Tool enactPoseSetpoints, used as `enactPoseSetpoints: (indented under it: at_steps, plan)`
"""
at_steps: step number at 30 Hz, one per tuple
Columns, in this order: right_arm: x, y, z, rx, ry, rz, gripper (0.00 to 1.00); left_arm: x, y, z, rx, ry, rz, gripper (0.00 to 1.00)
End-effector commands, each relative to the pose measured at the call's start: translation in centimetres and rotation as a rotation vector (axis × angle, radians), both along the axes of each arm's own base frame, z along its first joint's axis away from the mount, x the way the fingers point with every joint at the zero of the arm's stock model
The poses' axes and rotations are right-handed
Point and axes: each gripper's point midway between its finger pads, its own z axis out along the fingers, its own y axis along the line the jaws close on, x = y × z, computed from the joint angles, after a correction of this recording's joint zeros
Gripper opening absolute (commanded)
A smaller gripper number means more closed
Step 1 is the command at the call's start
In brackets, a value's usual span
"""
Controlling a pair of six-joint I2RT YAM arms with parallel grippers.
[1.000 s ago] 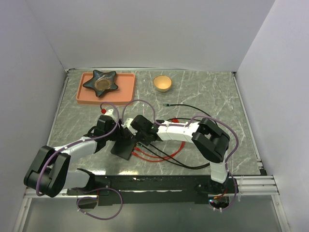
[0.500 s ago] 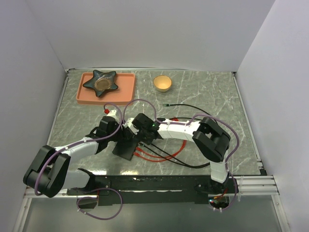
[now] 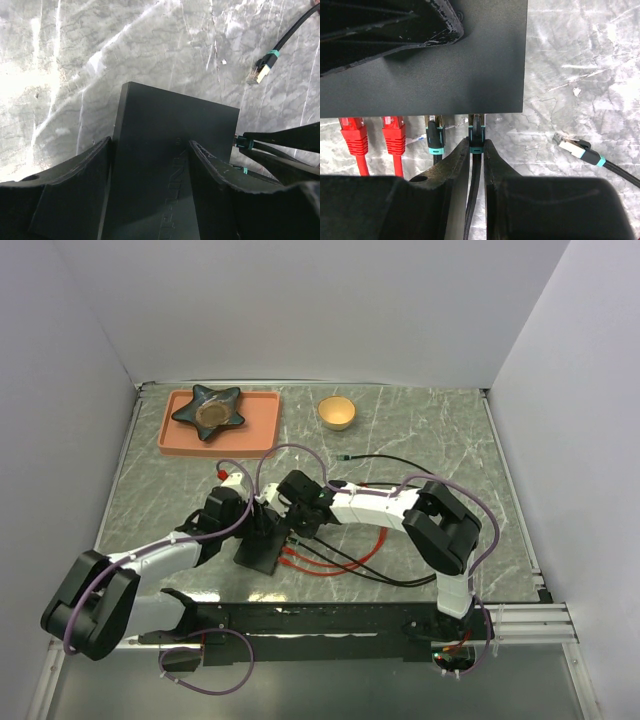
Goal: Insert the plug into the switch port
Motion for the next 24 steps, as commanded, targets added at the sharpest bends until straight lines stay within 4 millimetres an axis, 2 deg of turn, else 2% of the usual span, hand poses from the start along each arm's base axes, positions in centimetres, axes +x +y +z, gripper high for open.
enactPoseSetpoints:
  at_steps: [1, 5, 13, 15, 19, 24]
  plan:
    - [2.6, 10.0, 11.6, 0.492, -0.214, 0.138, 0.00, -3.3, -8.0, 6.2, -0.290, -0.090, -0.355, 0.64]
    - [2.9, 10.1, 11.4, 0.485, -0.214, 0.115, 0.00, -3.2, -8.0, 6.0, -0.287, -0.077, -0.346, 0.64]
    - [5.5, 8.5, 9.3, 0.399, -0.239, -0.039, 0.00, -2.6, -7.3, 6.5, -0.287, -0.087, -0.272, 0.70]
    - [5.7, 8.2, 9.1, 0.393, -0.233, -0.056, 0.11, -2.0, -6.8, 6.7, -0.274, -0.097, -0.223, 0.73]
    - [6.0, 7.7, 8.8, 0.374, -0.240, -0.077, 0.24, -1.3, -5.4, 6.3, -0.238, -0.089, -0.124, 0.77]
    - [6.8, 6.7, 7.9, 0.307, -0.255, -0.129, 0.52, -0.1, -2.8, 6.3, -0.181, -0.081, 0.057, 0.84]
